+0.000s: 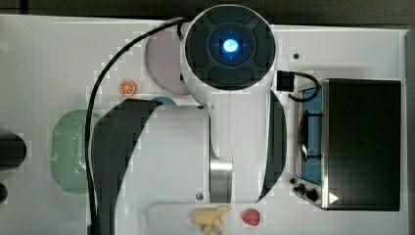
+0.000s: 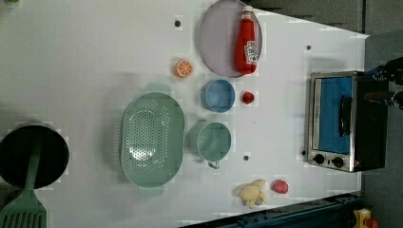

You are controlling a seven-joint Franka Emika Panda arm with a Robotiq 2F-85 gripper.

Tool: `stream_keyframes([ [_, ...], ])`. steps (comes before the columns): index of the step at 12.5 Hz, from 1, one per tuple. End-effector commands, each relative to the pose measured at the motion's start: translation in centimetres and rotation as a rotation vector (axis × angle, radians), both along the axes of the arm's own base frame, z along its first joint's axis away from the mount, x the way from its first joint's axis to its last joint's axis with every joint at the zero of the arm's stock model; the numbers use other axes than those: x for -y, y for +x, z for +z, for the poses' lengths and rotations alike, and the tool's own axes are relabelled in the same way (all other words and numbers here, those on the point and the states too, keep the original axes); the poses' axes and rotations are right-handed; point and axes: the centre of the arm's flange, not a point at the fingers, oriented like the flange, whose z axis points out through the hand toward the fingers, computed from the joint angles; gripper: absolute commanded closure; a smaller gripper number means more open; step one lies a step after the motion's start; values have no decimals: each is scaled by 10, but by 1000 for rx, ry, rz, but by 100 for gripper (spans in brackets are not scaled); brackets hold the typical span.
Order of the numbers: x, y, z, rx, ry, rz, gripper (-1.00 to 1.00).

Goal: Flap open oven.

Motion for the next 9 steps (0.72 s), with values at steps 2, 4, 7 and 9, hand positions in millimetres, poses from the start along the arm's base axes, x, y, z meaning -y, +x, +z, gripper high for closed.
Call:
stream_keyframes([
  [2, 39, -105, 60, -5, 36, -102, -81],
  [4, 39, -105, 60, -5, 36, -102, -100],
  [7, 39, -105, 60, -5, 36, -102, -100],
  [9, 39, -105, 60, -5, 36, -102, -65],
])
